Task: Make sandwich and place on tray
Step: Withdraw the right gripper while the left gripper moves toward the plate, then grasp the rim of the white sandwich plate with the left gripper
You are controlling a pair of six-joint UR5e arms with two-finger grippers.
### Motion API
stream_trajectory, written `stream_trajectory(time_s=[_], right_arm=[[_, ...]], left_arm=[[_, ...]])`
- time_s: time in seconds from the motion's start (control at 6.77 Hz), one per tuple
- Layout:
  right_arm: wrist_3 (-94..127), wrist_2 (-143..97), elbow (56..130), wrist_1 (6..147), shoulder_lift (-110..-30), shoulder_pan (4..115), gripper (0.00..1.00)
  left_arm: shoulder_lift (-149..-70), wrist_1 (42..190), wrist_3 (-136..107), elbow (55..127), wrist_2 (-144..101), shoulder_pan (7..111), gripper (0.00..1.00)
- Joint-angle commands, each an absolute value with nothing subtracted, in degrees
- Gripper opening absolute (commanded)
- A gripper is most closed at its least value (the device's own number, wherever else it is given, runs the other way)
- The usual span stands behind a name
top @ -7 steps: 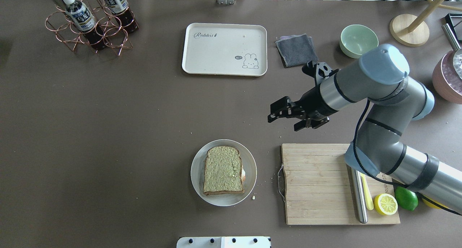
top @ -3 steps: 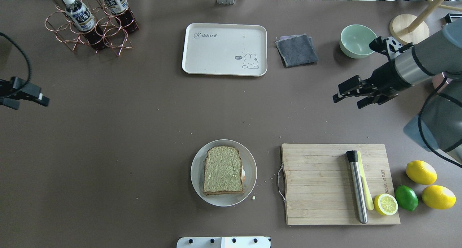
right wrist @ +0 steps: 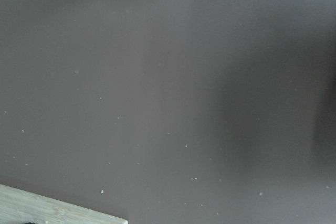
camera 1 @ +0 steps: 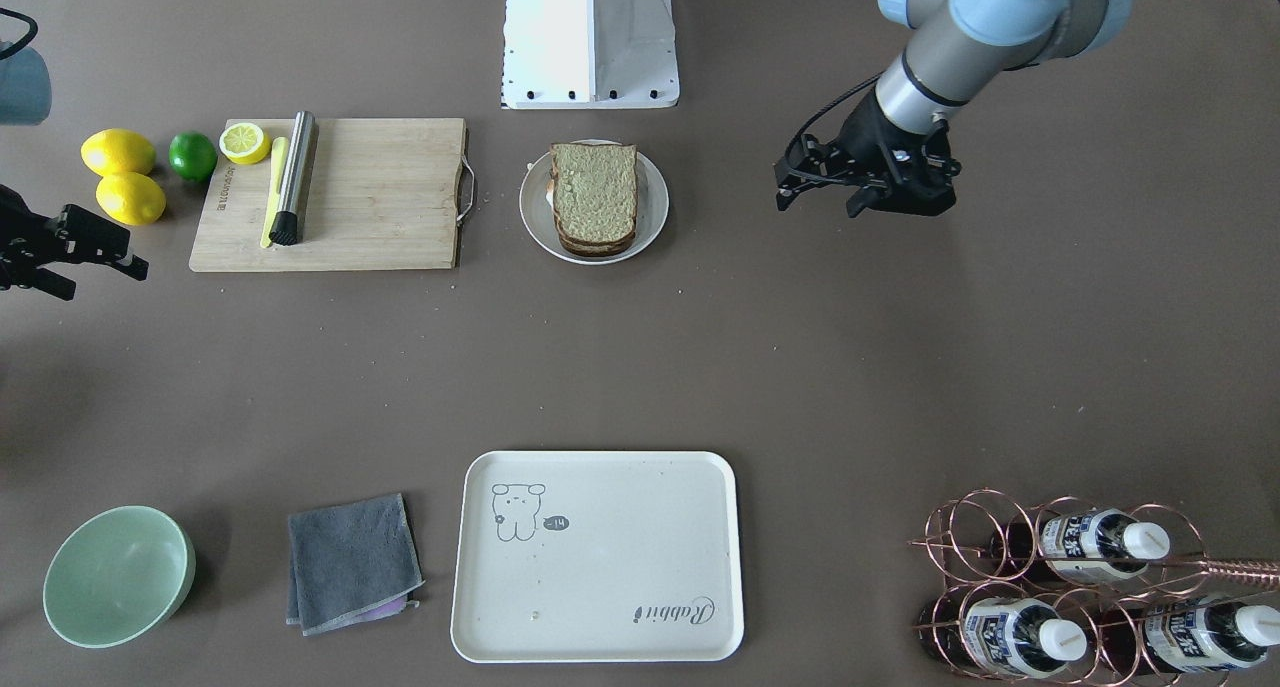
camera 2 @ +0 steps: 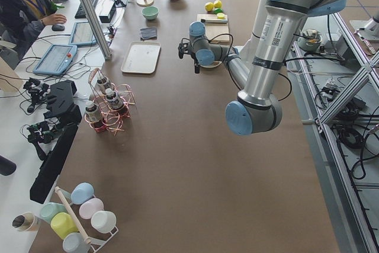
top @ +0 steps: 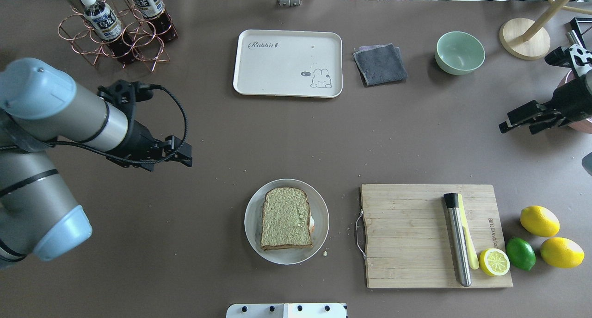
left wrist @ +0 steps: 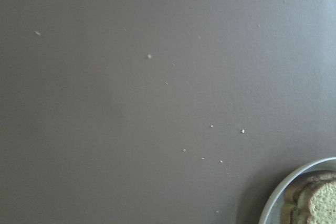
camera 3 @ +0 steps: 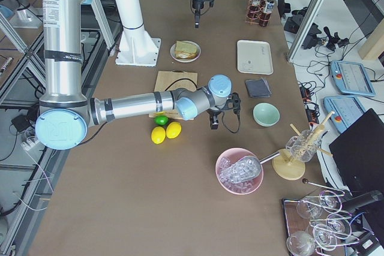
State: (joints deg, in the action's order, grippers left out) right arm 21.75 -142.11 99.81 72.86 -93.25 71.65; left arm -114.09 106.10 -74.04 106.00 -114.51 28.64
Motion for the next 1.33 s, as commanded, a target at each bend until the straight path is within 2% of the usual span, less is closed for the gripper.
stream_trajectory(time_s=[0.0,0.15,0.44,0.59,0.89,1.18], right_arm=[[14.70,-142.12,100.02,76.89,-94.74,75.57,1.00],[14.59,-142.12,100.11,76.99,-95.01,75.85,1.00],[14.50,-142.03,101.42,76.91,-96.68,76.20,1.00],[14.41,-142.03,101.69,76.99,-96.77,76.29,1.00],[14.41,-142.12,101.78,76.91,-97.12,76.64,1.00],[14.41,-142.12,102.13,77.34,-97.21,76.55,1.00]], left_arm=[[-116.37,111.67,-76.89,100.66,-113.29,24.71,0.77],[-116.28,114.06,-78.12,99.24,-111.20,23.57,0.68],[-116.19,114.52,-79.71,99.23,-110.39,21.80,0.57],[-116.10,114.61,-79.89,99.32,-110.39,21.54,0.44],[-116.02,114.70,-80.07,99.49,-110.39,21.45,0.00],[-116.02,114.70,-80.07,99.67,-110.39,21.45,0.00]])
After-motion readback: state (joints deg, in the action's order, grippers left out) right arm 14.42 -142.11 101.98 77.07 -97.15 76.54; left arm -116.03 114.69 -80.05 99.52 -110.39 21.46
